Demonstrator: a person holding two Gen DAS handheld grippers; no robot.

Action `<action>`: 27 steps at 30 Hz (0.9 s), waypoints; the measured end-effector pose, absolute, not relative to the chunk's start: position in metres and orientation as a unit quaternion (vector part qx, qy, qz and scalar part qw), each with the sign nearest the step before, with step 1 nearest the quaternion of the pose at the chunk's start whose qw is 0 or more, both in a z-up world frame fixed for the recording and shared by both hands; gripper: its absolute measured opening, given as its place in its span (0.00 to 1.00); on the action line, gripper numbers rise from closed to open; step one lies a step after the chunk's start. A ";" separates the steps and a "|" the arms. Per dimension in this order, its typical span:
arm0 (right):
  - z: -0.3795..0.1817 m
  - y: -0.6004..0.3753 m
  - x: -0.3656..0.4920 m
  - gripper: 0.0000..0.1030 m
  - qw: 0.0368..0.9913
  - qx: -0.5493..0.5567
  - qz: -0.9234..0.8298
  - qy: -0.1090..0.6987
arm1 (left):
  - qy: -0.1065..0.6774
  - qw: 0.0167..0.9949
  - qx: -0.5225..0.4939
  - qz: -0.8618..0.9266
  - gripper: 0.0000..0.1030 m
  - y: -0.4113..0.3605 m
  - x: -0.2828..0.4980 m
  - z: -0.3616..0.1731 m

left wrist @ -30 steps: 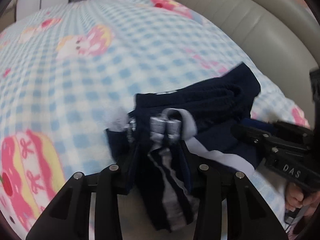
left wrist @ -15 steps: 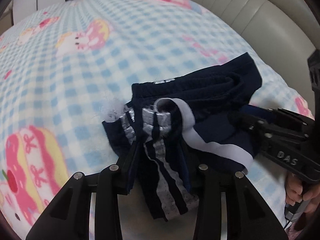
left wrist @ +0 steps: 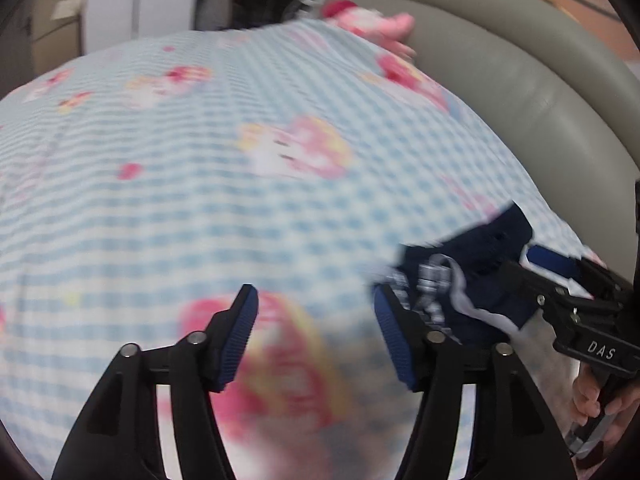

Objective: Fold clothes

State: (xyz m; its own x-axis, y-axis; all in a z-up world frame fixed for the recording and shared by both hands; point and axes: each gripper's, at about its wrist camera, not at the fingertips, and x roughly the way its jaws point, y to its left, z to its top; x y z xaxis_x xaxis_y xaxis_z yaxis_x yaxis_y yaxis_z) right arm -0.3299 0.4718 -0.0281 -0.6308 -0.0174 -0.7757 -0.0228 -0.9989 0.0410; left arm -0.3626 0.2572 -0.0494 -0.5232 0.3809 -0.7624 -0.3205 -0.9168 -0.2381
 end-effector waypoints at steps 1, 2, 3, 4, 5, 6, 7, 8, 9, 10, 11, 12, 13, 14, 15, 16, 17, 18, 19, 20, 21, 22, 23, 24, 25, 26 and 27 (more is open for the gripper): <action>-0.028 0.461 -0.333 0.73 -0.003 -0.430 0.902 0.030 | -0.041 0.187 -0.444 0.875 0.75 0.238 -0.364 -0.045; -0.029 0.449 -0.336 0.74 -0.009 -0.431 0.901 0.037 | -0.046 0.179 -0.444 0.877 0.78 0.224 -0.364 -0.044; -0.029 0.437 -0.339 0.78 -0.014 -0.432 0.901 0.044 | -0.050 0.167 -0.446 0.878 0.78 0.208 -0.366 -0.043; -0.030 0.424 -0.341 0.80 -0.018 -0.433 0.900 0.050 | -0.049 0.148 -0.449 0.880 0.78 0.187 -0.368 -0.041; -0.031 0.411 -0.342 0.83 -0.022 -0.433 0.899 0.057 | -0.052 0.134 -0.447 0.883 0.78 0.170 -0.368 -0.038; -0.032 0.398 -0.343 0.83 -0.026 -0.434 0.899 0.063 | -0.055 0.121 -0.445 0.886 0.78 0.153 -0.368 -0.036; -0.033 0.384 -0.344 0.83 -0.032 -0.437 0.896 0.066 | -0.060 0.109 -0.442 0.888 0.79 0.140 -0.367 -0.034; -0.035 0.367 -0.347 0.83 -0.041 -0.443 0.893 0.066 | -0.068 0.097 -0.441 0.889 0.79 0.124 -0.367 -0.033; -0.037 0.352 -0.348 0.83 -0.049 -0.450 0.889 0.064 | -0.076 0.085 -0.441 0.890 0.79 0.108 -0.366 -0.032; -0.038 0.338 -0.350 0.83 -0.057 -0.457 0.885 0.062 | -0.084 0.073 -0.442 0.890 0.80 0.090 -0.365 -0.031; -0.038 0.323 -0.351 0.83 -0.065 -0.463 0.882 0.061 | -0.091 0.062 -0.442 0.890 0.80 0.072 -0.362 -0.032; -0.038 0.310 -0.351 0.83 -0.071 -0.464 0.881 0.062 | -0.093 0.055 -0.442 0.890 0.80 0.062 -0.359 -0.033; -0.036 0.298 -0.351 0.83 -0.077 -0.462 0.881 0.063 | -0.089 0.045 -0.445 0.890 0.80 0.048 -0.354 -0.035; -0.034 0.286 -0.350 0.83 -0.082 -0.460 0.882 0.066 | -0.083 0.036 -0.448 0.889 0.81 0.038 -0.350 -0.037; -0.032 0.276 -0.349 0.83 -0.085 -0.459 0.882 0.067 | -0.078 0.029 -0.452 0.888 0.81 0.027 -0.344 -0.040; -0.030 0.266 -0.348 0.83 -0.088 -0.458 0.882 0.067 | -0.072 0.021 -0.456 0.887 0.81 0.015 -0.339 -0.042; -0.029 0.257 -0.347 0.84 -0.091 -0.458 0.882 0.067 | -0.069 0.015 -0.457 0.886 0.81 0.005 -0.333 -0.043; -0.027 0.248 -0.346 0.84 -0.094 -0.457 0.882 0.068 | -0.066 0.007 -0.457 0.887 0.81 -0.006 -0.327 -0.044; -0.025 0.237 -0.342 0.84 -0.096 -0.455 0.883 0.063 | -0.063 -0.001 -0.455 0.888 0.81 -0.016 -0.320 -0.043; -0.022 0.227 -0.337 0.85 -0.098 -0.453 0.885 0.056 | -0.061 -0.009 -0.453 0.890 0.81 -0.026 -0.312 -0.042; -0.021 0.217 -0.332 0.87 -0.101 -0.450 0.886 0.050 | -0.060 -0.014 -0.452 0.890 0.81 -0.033 -0.304 -0.039; -0.019 0.212 -0.328 0.90 -0.104 -0.449 0.886 0.046 | -0.060 -0.020 -0.451 0.890 0.81 -0.041 -0.295 -0.037; -0.017 0.203 -0.318 0.95 -0.112 -0.446 0.887 0.038 | -0.059 -0.025 -0.451 0.890 0.81 -0.048 -0.286 -0.034; -0.015 0.197 -0.311 0.96 -0.121 -0.443 0.888 0.031 | -0.055 -0.024 -0.445 0.893 0.81 -0.053 -0.274 -0.029; -0.014 0.190 -0.302 0.97 -0.130 -0.442 0.887 0.021 | -0.051 -0.023 -0.440 0.896 0.81 -0.057 -0.262 -0.025; -0.012 0.182 -0.291 0.98 -0.139 -0.442 0.886 0.010 | -0.048 -0.023 -0.434 0.899 0.82 -0.061 -0.250 -0.020; -0.011 0.175 -0.279 0.99 -0.143 -0.442 0.886 -0.001 | -0.048 -0.022 -0.427 0.903 0.82 -0.067 -0.238 -0.014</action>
